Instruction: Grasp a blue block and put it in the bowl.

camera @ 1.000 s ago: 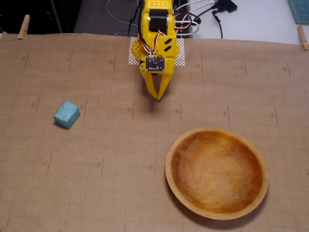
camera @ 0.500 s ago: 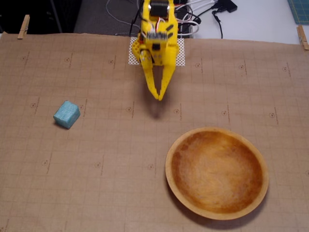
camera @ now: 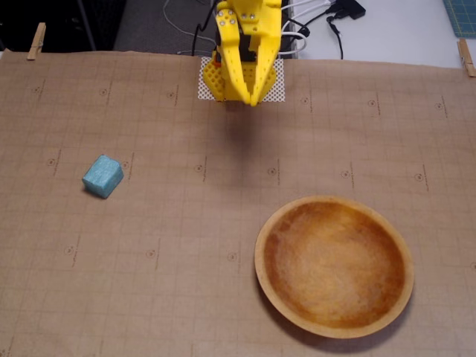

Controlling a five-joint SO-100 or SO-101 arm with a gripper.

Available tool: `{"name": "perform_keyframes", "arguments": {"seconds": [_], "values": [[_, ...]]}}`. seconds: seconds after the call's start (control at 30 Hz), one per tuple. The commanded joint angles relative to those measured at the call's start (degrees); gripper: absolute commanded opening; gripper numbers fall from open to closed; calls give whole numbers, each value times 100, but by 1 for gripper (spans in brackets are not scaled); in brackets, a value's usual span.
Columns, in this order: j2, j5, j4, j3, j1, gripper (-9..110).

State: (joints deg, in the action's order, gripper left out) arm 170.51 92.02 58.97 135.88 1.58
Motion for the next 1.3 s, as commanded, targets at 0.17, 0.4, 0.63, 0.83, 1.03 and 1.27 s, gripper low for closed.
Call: {"name": "perform_keyframes", "arguments": {"seconds": [0.17,0.4,0.63,0.83,1.03,1.27], "values": [[-2250,-53,-659,-1371,1652,-2],[-3533,-79,-589,-2013,2487,-2],[-4052,-9,-79,-2479,2654,14],[-4104,9,105,-2479,2733,26],[-4104,-88,123,-2399,3120,37],[-4131,-237,44,-1995,3366,43]]}}
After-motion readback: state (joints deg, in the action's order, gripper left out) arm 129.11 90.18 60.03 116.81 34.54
